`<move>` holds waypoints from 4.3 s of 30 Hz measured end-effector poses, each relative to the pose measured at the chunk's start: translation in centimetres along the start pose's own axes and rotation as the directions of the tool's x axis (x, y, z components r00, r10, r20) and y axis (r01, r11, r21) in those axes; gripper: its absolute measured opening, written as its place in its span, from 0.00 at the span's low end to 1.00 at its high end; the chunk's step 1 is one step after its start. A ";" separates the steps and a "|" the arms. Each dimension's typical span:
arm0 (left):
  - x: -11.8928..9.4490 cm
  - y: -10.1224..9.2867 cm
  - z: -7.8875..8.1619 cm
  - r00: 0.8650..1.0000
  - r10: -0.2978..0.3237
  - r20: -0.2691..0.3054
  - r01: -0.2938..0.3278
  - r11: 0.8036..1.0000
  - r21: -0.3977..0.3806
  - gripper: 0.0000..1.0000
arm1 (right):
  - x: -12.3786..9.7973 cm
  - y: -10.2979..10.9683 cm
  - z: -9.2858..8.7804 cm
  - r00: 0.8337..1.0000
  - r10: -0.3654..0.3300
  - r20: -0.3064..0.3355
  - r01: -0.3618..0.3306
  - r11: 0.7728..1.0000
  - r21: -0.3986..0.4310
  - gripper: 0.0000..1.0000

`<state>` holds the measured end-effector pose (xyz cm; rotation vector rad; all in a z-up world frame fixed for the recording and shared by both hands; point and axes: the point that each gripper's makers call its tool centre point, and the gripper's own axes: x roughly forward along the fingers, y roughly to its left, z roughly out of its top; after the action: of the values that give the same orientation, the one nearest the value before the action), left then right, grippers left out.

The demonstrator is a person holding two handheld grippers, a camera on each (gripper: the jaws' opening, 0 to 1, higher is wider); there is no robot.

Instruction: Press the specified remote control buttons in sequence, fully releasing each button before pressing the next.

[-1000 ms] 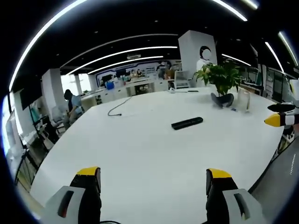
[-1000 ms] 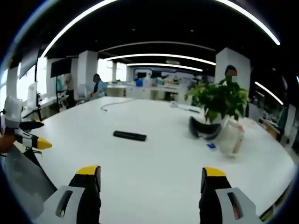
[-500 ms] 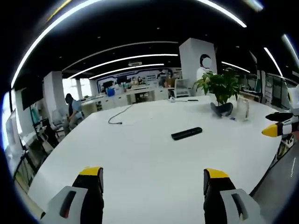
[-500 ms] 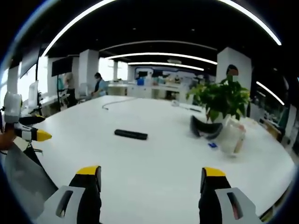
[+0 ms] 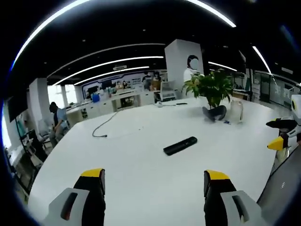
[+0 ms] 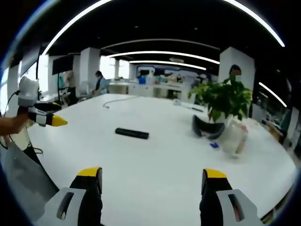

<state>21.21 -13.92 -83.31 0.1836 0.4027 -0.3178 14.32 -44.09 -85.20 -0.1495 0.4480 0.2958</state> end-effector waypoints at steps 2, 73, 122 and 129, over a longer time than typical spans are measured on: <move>1.1 0.1 0.2 1.000 -0.025 -0.017 0.026 1.000 0.015 0.89 | 0.0 0.0 -0.1 1.000 0.000 -0.004 0.000 1.000 0.000 0.86; 24.7 -7.1 -4.2 0.531 -0.348 -0.772 0.764 0.591 0.259 0.62 | 0.8 0.1 -1.8 0.994 0.003 -0.107 -0.005 1.000 -0.021 0.83; 18.9 -10.0 -6.1 0.531 -0.313 -0.787 0.786 0.529 0.320 0.22 | 0.3 0.1 -1.0 0.998 -0.001 -0.058 -0.001 0.999 -0.032 0.80; 17.5 -10.5 -6.8 0.530 -0.310 -0.789 0.787 0.527 0.321 0.22 | 0.3 0.3 -1.0 0.998 0.006 -0.057 -0.008 0.999 -0.042 0.80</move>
<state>30.53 -26.83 -97.82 0.9017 1.0761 -1.1325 14.13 -43.95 -86.22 -0.1974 0.4986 0.3088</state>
